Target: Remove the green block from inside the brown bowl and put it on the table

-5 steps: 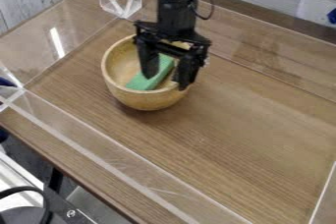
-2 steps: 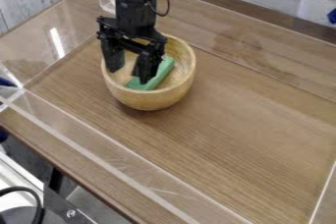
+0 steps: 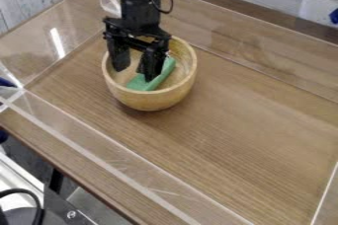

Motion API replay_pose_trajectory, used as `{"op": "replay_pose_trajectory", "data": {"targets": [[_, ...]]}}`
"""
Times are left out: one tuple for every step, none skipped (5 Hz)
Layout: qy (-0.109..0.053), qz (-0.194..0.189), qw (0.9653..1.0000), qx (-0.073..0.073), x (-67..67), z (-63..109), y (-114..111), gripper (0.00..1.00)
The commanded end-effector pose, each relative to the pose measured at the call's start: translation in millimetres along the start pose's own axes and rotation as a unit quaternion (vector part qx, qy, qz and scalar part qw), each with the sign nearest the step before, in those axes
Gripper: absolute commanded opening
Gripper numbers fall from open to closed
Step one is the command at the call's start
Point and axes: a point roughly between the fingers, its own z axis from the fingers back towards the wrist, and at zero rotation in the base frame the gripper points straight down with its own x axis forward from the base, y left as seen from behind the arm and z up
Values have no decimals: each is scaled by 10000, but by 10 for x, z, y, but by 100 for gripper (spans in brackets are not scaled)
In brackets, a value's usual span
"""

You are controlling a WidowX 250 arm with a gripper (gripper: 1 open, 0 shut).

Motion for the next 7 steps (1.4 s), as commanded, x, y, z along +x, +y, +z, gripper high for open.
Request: {"op": "replay_pose_trajectory", "data": {"targets": [[-337, -170, 9992, 91, 187, 127, 38, 100], [-384, -333, 9987, 87, 287, 106, 25, 100], [-349, -349, 9988, 42, 288, 95, -26, 100], [-310, -364, 9989, -6, 281, 90, -74, 100], [-343, -525, 9980, 49, 293, 16, -79, 100], [-380, -693, 9968, 117, 305, -76, -88, 100], [-313, -702, 9970, 77, 271, -117, -120, 0]]}}
